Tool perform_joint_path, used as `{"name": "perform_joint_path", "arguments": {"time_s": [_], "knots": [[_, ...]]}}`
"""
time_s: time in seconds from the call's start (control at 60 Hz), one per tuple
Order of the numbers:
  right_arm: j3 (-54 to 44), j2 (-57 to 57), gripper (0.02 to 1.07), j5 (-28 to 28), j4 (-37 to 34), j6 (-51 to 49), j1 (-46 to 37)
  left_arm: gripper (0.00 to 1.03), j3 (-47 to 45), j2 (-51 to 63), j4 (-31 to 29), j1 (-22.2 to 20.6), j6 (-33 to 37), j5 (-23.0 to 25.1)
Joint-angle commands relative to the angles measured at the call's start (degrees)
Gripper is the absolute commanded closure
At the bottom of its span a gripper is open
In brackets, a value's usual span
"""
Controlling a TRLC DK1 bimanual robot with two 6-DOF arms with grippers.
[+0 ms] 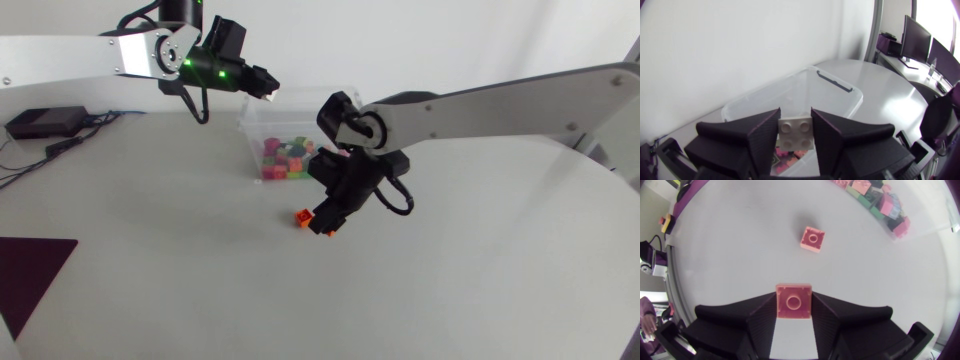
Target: Place the duplo bricks in the container
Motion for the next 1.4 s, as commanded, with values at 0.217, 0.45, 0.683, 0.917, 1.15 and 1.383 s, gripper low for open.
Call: {"name": "perform_joint_path", "arguments": {"time_s": [0.217,0.45,0.683,0.917,1.15,1.383], "knots": [[-4.7,-6.1,0.80,-1.5,-0.5,-1.4,-1.4,0.60,9.6,8.2,4.3,-2.6,-5.6,-5.3],[-1.8,-8.3,0.80,-2.8,-1.2,-2.5,-5.9,0.05,3.1,5.3,8.5,-3.5,-4.8,-9.4],[6.0,-8.5,0.80,-4.0,-1.0,-1.8,-10.4,0.05,-11.6,-8.2,2.0,-3.7,5.7,-6.2],[12.3,-6.8,0.80,-5.8,0.9,0.0,-12.2,0.06,-23.1,-12.2,-7.3,-6.7,17.4,-5.5],[14.4,-6.9,0.80,-5.9,2.4,0.8,-12.2,0.06,-22.0,-4.1,-13.3,-13.0,20.5,-11.4],[17.5,-6.2,0.80,-6.4,2.1,1.2,-11.9,0.10,-12.3,6.4,-20.7,-15.3,19.1,-15.8]]}}
